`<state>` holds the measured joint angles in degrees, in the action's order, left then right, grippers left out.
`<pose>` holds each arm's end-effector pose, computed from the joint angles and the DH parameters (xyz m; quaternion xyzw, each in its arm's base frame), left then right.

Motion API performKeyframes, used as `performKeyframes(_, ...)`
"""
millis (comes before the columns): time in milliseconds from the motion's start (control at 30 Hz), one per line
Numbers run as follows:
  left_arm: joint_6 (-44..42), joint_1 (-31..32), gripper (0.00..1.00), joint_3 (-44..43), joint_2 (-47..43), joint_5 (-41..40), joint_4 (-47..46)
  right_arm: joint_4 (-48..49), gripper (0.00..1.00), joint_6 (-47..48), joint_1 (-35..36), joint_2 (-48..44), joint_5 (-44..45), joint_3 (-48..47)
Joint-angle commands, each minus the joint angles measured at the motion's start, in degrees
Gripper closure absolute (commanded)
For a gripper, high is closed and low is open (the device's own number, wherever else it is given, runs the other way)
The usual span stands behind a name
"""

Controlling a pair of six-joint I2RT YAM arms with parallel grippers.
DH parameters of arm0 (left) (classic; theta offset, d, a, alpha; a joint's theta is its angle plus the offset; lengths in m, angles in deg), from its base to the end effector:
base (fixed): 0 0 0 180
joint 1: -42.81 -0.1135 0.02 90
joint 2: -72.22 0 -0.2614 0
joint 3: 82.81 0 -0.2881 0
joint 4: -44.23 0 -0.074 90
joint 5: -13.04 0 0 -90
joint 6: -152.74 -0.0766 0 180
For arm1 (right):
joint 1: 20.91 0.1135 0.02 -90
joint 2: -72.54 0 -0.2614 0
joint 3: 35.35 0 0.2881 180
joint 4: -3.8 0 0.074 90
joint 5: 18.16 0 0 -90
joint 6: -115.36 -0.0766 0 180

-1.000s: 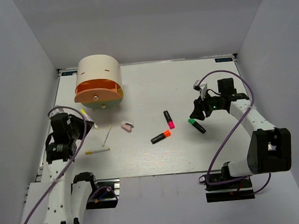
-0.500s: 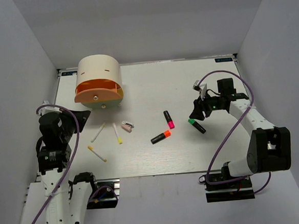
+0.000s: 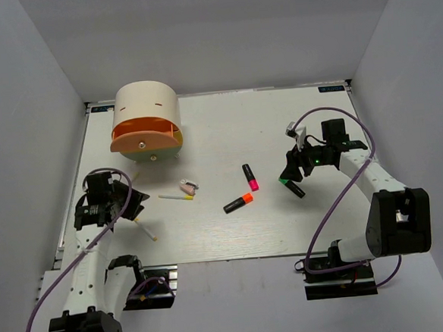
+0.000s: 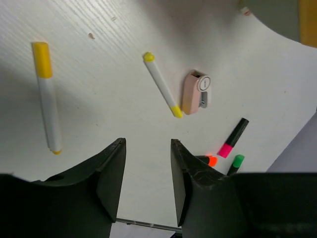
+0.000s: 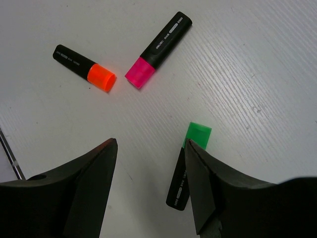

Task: Sort the stationery into containers
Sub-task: Pick up the pen from the center of the board.

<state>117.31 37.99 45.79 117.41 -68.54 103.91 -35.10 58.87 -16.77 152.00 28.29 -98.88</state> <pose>0.2115 0.0066 0.2098 -0.4492 0.8341 -0.1947 0.2542 0.3192 0.0760 0.1855 -0.3917 0.8017 0.2710 0.3610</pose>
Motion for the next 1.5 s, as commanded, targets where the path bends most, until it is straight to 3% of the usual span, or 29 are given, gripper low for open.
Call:
performKeyframes(0, -2.43, 0.42, 0.48, 1.84, 1.04, -0.86, -3.35, 0.33, 0.37, 0.76, 0.16, 0.43, -1.45, -0.61)
performKeyframes(167, -6.48, 0.42, 0.43, 2.72, 9.89, -1.92, -12.05, -0.02, 0.37, 0.76, 0.17, 1.40, -1.89, -1.84)
performKeyframes(300, -6.49, -0.36, 0.42, 1.49, 13.60, -5.95, -13.12, 0.06, 0.37, 1.11, -0.27, 1.14, -1.80, -1.84)
performKeyframes(433, -0.45, -0.37, 0.41, -0.35, 13.79, -11.14, -11.10, 0.33, 0.37, 1.20, -0.01, 0.35, -1.10, -0.62)
performKeyframes(533, 4.65, -0.37, 0.41, -0.35, 10.73, -19.72, -10.39, 0.94, 0.37, 1.03, -0.01, -0.18, -1.01, 0.44)
performKeyframes(700, 11.60, -0.89, 0.40, 3.42, 7.20, -30.56, -17.41, 1.47, 0.37, 1.11, -0.19, -0.10, -0.92, 1.06)
performKeyframes(800, 16.00, -0.89, 0.38, 4.74, 9.72, -35.40, -21.54, 0.95, 0.40, 1.72, -0.10, 0.17, -0.92, 1.06)
performKeyframes(1033, 19.79, -1.42, 0.30, -1.40, 23.96, -39.28, -25.24, -0.37, 0.50, 3.57, -0.54, -0.01, 0.13, 1.14)
performKeyframes(1233, 21.36, -3.09, 0.28, -4.57, 28.90, -39.28, -28.24, -0.11, 0.55, 3.66, -1.06, -0.27, 0.48, 2.29)
performKeyframes(1467, 29.97, -6.51, 0.16, -10.37, 34.26, -35.77, -21.04, 0.42, 0.55, 3.39, -1.77, 0.69, 0.57, 2.29)
